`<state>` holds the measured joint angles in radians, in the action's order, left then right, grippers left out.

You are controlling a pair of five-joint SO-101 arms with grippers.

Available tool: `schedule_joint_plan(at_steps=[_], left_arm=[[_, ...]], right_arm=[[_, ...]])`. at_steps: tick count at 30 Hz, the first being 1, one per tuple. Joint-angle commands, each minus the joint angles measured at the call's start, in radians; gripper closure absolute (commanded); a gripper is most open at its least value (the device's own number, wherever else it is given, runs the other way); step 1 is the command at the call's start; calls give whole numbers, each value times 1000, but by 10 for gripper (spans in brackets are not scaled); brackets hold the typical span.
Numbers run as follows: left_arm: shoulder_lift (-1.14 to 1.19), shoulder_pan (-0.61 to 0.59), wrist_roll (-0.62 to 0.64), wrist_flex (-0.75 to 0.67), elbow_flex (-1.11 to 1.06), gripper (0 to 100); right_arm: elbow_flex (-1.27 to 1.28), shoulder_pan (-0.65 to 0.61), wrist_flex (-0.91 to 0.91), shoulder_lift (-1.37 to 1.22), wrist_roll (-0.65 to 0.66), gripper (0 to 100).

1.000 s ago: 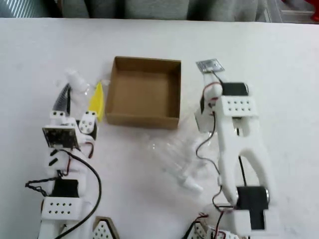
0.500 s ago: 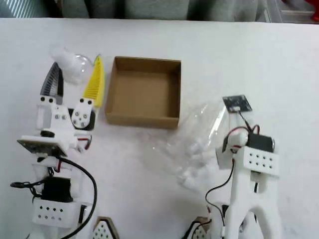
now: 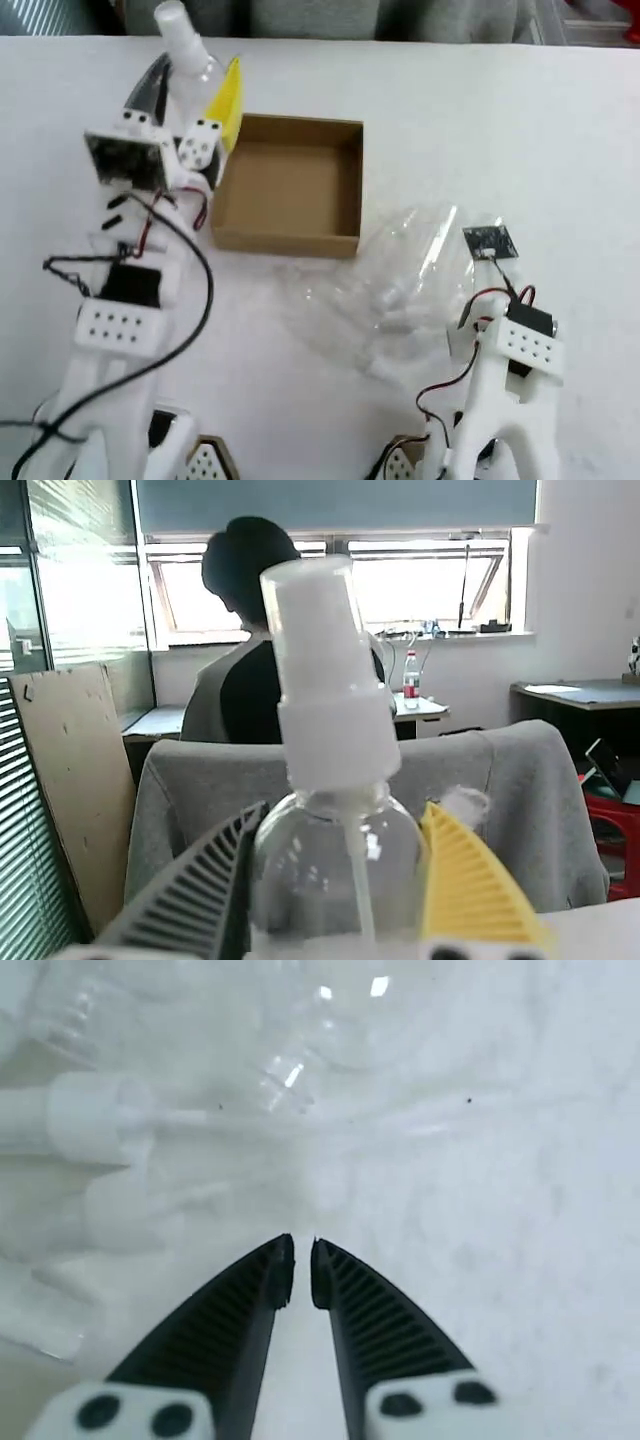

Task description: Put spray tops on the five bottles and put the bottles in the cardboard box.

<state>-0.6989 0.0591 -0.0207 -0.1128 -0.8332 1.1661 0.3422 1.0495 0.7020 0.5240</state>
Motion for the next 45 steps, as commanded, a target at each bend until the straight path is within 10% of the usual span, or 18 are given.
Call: schedule_joint_plan(at_steps=[1,18,45], left_arm=[[127,12,-2,-6,123,902],[812,12,140,-555,235,902],[1274,-10,138,-641,505,902]], right_arm=[[-5,7,-13,19,6,981],[15,-36,-51,19,6,981],[15,-36,-56,19,12,981]])
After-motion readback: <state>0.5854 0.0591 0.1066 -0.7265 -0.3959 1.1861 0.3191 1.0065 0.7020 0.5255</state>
